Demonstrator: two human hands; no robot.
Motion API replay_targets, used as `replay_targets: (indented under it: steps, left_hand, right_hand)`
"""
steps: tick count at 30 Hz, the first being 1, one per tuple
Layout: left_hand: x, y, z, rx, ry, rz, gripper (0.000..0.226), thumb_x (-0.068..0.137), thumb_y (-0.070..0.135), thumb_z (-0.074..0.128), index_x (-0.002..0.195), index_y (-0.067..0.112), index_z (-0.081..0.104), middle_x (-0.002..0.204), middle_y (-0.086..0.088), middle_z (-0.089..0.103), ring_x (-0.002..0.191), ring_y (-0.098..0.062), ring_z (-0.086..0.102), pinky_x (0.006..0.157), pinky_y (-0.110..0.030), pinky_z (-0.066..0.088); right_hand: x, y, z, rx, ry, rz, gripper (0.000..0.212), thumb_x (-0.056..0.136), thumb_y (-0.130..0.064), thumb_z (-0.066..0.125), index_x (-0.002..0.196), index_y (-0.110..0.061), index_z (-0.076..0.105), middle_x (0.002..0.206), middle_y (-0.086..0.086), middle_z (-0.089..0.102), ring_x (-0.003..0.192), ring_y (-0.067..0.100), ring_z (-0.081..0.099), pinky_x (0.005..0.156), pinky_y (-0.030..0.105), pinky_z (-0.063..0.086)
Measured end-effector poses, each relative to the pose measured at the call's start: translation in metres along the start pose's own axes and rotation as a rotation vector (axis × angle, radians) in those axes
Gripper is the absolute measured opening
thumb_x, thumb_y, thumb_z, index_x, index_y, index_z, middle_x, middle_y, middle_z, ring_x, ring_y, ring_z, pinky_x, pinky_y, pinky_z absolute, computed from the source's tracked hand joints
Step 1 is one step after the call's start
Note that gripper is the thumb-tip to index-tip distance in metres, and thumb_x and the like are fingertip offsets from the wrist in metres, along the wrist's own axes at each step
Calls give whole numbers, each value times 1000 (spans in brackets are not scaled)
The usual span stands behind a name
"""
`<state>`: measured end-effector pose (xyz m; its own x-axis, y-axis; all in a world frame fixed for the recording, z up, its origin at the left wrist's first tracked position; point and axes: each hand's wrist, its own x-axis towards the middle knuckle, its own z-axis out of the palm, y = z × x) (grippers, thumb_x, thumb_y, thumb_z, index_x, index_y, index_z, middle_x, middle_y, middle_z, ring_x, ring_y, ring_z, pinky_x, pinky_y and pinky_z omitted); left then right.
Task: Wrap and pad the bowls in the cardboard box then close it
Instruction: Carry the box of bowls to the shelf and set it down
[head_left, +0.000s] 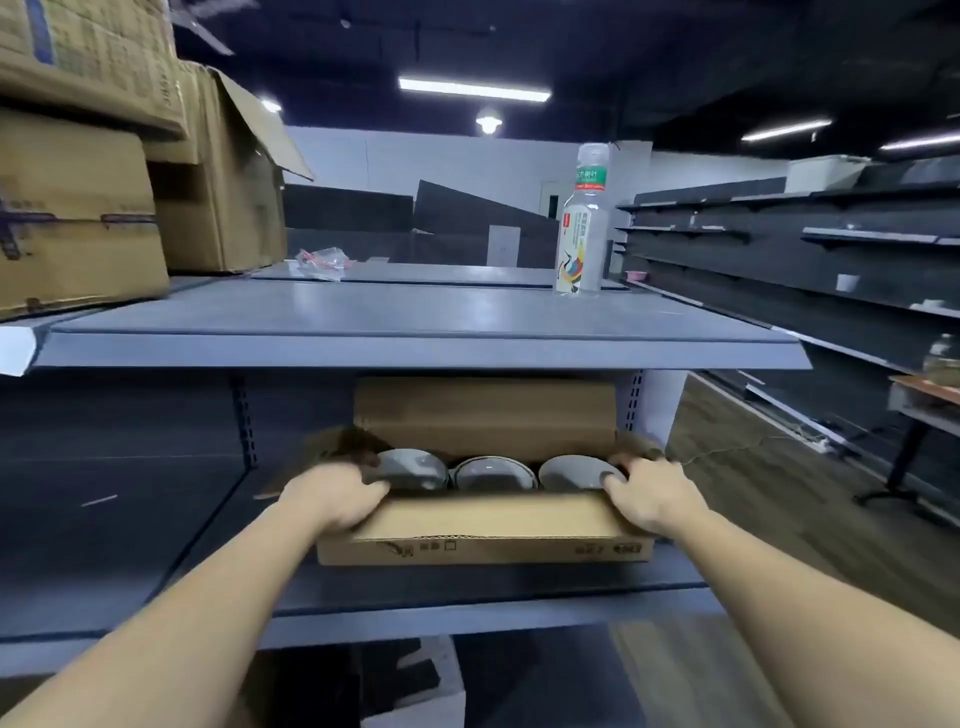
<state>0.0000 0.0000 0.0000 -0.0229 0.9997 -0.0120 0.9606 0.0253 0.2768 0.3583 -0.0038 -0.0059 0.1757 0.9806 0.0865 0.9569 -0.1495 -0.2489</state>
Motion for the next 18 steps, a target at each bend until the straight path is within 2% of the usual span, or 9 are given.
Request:
replay_targets:
  steps: [2, 5, 9, 13, 14, 16, 18]
  left_hand:
    - [6, -3, -1, 14, 12, -7, 49, 97, 50, 37, 140, 30, 46, 142, -6, 52, 121, -27, 53, 97, -36, 44]
    - [13, -13, 1, -27, 59, 13, 48, 94, 52, 42, 139, 34, 46, 144, -3, 49, 125, -26, 49, 102, -38, 43]
    - [27, -34, 12, -103, 54, -74, 73, 80, 71, 40, 146, 41, 31, 152, -3, 39, 132, -31, 44, 103, -48, 43]
    - [34, -34, 21, -238, 65, -167, 76, 92, 55, 51, 154, 28, 18, 153, -9, 38, 131, -33, 46, 98, -39, 43]
    - [34, -32, 24, -287, 76, -182, 73, 93, 50, 53, 154, 26, 20, 149, -11, 43, 127, -35, 50, 92, -38, 44]
    - [36, -31, 32, -435, 153, -216, 57, 95, 39, 55, 146, 23, 36, 134, -16, 58, 103, -34, 58, 78, -36, 43]
    - [38, -29, 38, -550, 248, -270, 40, 94, 33, 56, 133, 21, 51, 120, -17, 64, 85, -29, 54, 71, -35, 41]
  right_hand:
    - [8, -2, 3, 16, -18, 31, 48, 96, -48, 36, 134, -24, 53, 129, 12, 59, 119, 35, 51, 96, 41, 45]
    - [22, 0, 8, 55, -36, 41, 48, 97, -47, 37, 141, -30, 44, 136, 9, 54, 121, 32, 53, 97, 42, 46]
    - [36, 11, 17, 100, 87, 72, 46, 97, -43, 40, 140, -28, 42, 139, 8, 50, 124, 30, 49, 94, 38, 46]
    - [46, 17, 30, 197, 65, 163, 51, 97, -43, 38, 144, -23, 35, 141, 11, 47, 121, 34, 51, 92, 38, 46]
    - [48, 18, 33, 211, 79, 168, 51, 97, -42, 38, 145, -24, 34, 139, 11, 49, 120, 35, 52, 90, 38, 45]
    - [50, 18, 40, 219, 134, 175, 47, 97, -40, 40, 140, -20, 38, 129, 14, 55, 114, 37, 55, 82, 37, 43]
    - [50, 19, 44, 217, 182, 196, 39, 96, -39, 42, 128, -15, 44, 119, 16, 60, 109, 38, 57, 77, 37, 40]
